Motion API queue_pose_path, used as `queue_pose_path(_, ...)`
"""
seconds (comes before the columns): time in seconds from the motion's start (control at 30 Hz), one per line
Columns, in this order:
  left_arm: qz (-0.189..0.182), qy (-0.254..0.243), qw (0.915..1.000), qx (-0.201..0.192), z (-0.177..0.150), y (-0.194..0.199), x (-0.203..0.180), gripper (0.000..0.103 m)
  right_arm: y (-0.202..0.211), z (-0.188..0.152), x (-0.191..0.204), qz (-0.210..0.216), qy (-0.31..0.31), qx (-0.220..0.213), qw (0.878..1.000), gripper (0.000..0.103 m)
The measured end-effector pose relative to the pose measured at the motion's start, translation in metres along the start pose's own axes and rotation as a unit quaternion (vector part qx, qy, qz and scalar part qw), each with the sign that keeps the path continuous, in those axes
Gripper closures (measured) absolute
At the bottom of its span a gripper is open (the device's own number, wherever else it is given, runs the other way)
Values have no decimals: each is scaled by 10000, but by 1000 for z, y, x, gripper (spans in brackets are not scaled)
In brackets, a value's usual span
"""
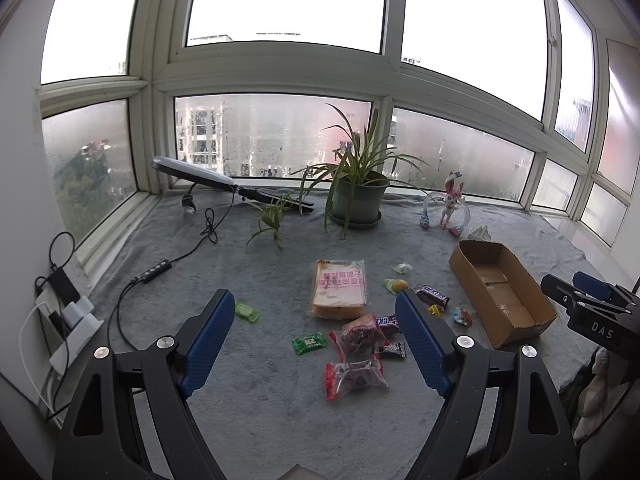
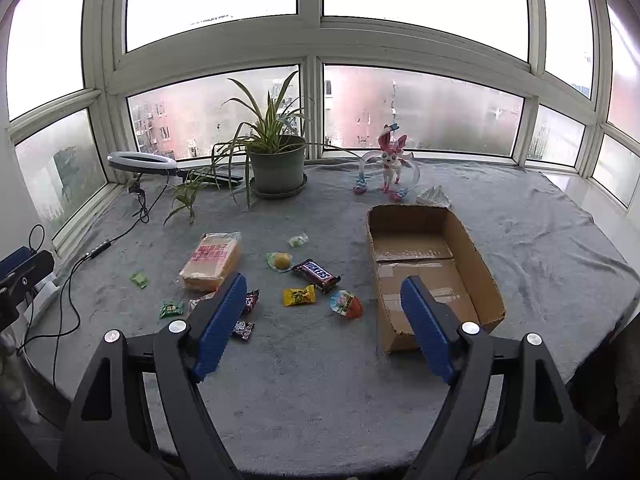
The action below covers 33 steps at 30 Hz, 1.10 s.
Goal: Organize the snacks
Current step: 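Move the right tool toward the bagged bread loaf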
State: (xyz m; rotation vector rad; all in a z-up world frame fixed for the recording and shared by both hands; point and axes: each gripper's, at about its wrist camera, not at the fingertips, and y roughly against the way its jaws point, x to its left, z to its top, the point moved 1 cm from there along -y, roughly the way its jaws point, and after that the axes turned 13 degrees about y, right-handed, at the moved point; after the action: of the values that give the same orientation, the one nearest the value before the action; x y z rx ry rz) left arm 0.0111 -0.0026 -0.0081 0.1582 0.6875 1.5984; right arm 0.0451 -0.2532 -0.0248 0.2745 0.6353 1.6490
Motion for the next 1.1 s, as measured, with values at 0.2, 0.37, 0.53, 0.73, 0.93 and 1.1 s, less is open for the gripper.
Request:
queue_pose_path(0.2,-11,19,10000,29,2,2,0,20,-1,-2,1,12,10,45,10000,21)
queue_pose_path(0.37,-3,22,9999,104,-2,-2,0,20,-7,-4,1,50,14,112,9999,21)
queue_pose_path(0.53,-7,45,9997,257,-3,-6,3,20,-14,-7,1,104,28,191,9998,21)
queue_pose_path(0.73,51,73,9993,363,-7,-17,17,20,-31,-16,0,267,16,341,9991,21)
queue_pose_path(0.93,257,230,9971,675,-13,-32,37,21,-50,-25,1,345,123,587,9976,21)
queue_pose_path(1.1,294,266,9953,887,-20,-43,45,21,-66,-30,3,674,90,766,9947,21)
